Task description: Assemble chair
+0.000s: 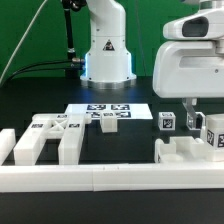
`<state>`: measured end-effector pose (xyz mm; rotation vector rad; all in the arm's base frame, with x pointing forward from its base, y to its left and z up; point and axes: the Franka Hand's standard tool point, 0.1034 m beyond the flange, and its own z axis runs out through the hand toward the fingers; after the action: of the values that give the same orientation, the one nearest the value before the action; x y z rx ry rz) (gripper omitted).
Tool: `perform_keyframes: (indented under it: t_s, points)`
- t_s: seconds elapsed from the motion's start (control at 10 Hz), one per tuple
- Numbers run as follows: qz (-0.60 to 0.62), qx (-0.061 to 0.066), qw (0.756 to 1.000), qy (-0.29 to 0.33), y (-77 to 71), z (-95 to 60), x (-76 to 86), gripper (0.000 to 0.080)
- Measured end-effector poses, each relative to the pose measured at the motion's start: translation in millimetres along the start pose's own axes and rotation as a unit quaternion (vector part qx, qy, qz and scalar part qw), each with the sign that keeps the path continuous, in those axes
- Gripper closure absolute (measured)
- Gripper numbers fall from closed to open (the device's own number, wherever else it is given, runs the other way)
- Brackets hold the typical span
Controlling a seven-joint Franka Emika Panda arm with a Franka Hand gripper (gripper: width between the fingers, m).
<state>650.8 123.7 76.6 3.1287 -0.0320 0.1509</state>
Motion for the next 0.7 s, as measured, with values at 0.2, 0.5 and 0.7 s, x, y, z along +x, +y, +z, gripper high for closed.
perform_keyframes:
  t_s: [0.2, 0.5, 0.7]
  points:
    - [0.021, 0.0, 1.0, 0.0, 0.1, 0.2, -0.1, 0.0416]
    - [0.136, 0.003, 0.991, 0.0, 3.7, 0.7, 0.4, 0.0515]
    - [0.263, 0.006, 0.965, -0.003, 8.7, 1.2, 0.4, 0.0515]
